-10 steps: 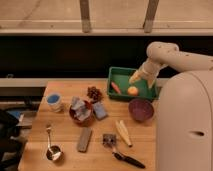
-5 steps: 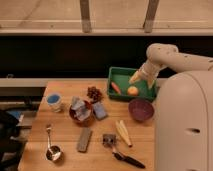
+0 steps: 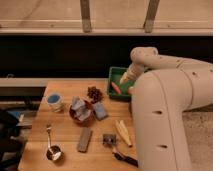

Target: Place apple in metal cup

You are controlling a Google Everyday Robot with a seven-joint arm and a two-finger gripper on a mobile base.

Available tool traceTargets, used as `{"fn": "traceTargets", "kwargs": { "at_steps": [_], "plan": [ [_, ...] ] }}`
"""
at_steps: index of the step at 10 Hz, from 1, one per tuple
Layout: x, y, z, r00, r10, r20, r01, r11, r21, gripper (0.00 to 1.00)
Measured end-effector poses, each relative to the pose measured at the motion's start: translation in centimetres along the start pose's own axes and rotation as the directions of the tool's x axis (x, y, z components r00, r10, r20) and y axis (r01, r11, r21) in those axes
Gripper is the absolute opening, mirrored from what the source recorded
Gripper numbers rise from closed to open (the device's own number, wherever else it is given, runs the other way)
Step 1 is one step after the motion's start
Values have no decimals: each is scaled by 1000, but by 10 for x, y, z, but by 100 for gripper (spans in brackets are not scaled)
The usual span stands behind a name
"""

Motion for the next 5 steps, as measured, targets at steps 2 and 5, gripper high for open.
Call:
{"fn": "traceTargets", "kwargs": {
  "at_steps": [2, 5],
  "plan": [
    [-1, -8, 25, 999, -9, -34, 11, 999, 49, 73],
    [-2, -27, 39, 998, 12, -63, -5, 993, 118, 73]
  ]
}}
